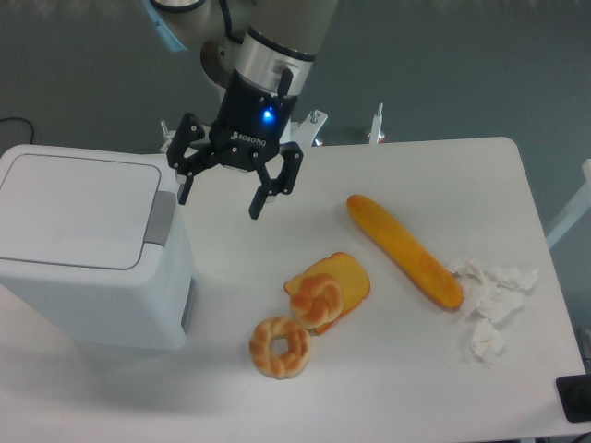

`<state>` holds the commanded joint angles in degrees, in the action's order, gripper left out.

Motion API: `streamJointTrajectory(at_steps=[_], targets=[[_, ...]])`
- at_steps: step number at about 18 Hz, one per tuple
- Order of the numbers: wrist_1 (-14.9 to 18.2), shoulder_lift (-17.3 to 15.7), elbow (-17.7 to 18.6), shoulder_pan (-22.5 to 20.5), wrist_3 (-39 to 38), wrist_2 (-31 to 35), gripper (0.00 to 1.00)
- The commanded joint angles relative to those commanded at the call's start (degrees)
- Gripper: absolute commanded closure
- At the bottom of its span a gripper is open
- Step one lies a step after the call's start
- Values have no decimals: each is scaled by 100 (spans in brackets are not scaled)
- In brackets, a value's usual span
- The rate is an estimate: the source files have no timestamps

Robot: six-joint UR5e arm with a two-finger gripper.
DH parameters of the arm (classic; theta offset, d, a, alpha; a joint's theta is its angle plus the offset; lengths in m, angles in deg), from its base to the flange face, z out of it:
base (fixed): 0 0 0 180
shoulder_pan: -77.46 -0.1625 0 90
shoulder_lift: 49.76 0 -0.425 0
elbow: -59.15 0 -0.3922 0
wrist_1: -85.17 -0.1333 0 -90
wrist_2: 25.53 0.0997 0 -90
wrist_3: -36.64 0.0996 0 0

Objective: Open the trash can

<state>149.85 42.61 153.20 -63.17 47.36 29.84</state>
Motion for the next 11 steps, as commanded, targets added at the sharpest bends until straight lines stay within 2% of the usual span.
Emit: streamJointTrajectory(at_steps=[11], targets=[[-35, 79, 79, 79, 53, 9, 0]])
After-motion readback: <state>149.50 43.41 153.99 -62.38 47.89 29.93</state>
